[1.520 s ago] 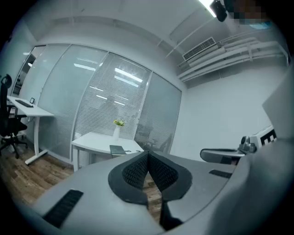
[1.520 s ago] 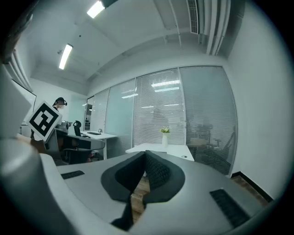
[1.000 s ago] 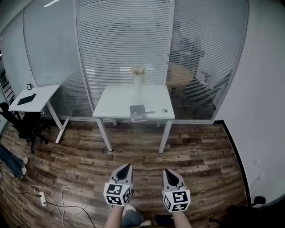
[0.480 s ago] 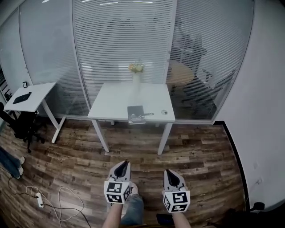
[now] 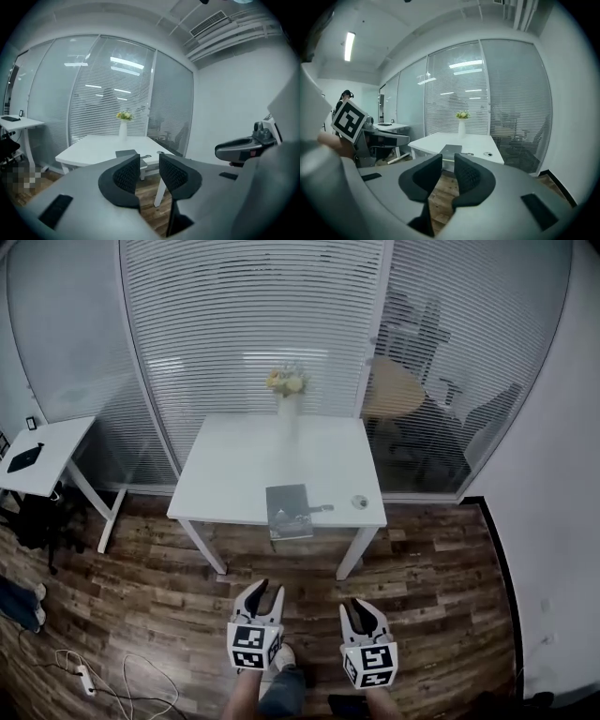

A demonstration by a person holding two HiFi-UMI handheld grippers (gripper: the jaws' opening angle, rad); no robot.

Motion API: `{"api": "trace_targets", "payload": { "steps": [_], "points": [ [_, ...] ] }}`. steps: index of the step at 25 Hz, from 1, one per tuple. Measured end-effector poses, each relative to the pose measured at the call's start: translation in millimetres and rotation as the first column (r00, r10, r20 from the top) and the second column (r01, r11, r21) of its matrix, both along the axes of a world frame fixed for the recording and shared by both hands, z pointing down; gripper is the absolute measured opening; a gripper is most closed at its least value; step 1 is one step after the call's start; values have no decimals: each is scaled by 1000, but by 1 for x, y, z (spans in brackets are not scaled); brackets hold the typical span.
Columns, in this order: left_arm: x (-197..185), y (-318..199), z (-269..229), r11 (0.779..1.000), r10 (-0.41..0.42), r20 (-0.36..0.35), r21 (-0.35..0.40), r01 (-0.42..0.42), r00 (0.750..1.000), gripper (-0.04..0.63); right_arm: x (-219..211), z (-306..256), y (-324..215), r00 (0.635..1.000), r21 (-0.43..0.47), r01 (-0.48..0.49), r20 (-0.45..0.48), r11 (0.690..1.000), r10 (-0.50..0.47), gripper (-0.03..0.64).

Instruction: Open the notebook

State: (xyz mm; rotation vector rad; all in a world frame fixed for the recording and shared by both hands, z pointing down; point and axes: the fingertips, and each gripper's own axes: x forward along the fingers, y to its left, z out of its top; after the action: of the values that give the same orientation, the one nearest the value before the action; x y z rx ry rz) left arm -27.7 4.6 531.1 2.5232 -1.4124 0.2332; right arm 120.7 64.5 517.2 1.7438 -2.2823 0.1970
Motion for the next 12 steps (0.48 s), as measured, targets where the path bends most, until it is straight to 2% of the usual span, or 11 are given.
{"api": "trace_targets", "payload": {
  "steps": [6, 12],
  "points": [
    [16, -97, 23, 998, 69, 86, -19, -68, 994, 124, 8, 13, -99, 1000, -44, -23, -5, 999, 23, 103],
    [38, -148, 48, 987, 163, 203, -43, -158, 966, 132, 20, 17, -154, 998, -55, -56, -6, 997, 56, 119]
  ]
}}
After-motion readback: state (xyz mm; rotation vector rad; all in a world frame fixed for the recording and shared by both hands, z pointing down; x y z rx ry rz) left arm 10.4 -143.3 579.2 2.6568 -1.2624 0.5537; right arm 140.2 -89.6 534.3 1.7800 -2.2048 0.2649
